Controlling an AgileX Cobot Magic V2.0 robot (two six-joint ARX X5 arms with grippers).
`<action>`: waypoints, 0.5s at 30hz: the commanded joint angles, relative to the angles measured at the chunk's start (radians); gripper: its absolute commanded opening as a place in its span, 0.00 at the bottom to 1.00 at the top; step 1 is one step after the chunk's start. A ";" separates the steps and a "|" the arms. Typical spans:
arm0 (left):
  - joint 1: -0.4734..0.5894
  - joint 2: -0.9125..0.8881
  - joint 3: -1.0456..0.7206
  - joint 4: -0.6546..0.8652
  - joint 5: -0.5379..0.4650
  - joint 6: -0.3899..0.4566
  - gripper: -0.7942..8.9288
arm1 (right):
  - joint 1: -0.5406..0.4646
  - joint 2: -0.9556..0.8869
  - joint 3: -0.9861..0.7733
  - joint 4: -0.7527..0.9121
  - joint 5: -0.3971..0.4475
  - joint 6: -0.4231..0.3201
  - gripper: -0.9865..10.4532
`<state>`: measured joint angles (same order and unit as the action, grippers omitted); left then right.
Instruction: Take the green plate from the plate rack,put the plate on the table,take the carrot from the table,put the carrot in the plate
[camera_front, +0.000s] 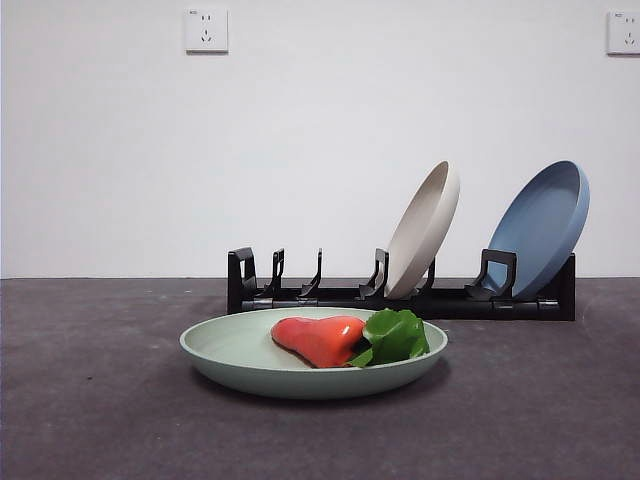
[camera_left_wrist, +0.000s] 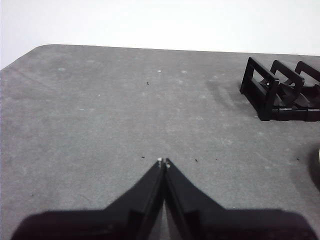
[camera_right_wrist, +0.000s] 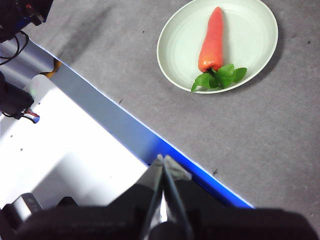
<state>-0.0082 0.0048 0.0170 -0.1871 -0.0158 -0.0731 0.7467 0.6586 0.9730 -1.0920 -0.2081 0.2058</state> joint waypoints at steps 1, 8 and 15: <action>0.003 -0.003 -0.013 0.003 -0.003 -0.006 0.08 | 0.002 -0.002 -0.007 0.006 0.002 0.003 0.09; 0.003 -0.003 -0.013 0.003 -0.003 -0.006 0.08 | 0.002 -0.002 -0.007 0.006 0.002 0.003 0.09; 0.003 -0.003 -0.013 0.003 -0.003 -0.006 0.08 | -0.003 -0.005 -0.007 0.012 0.010 -0.029 0.09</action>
<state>-0.0082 0.0048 0.0170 -0.1871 -0.0158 -0.0731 0.7456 0.6586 0.9730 -1.0904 -0.2043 0.1997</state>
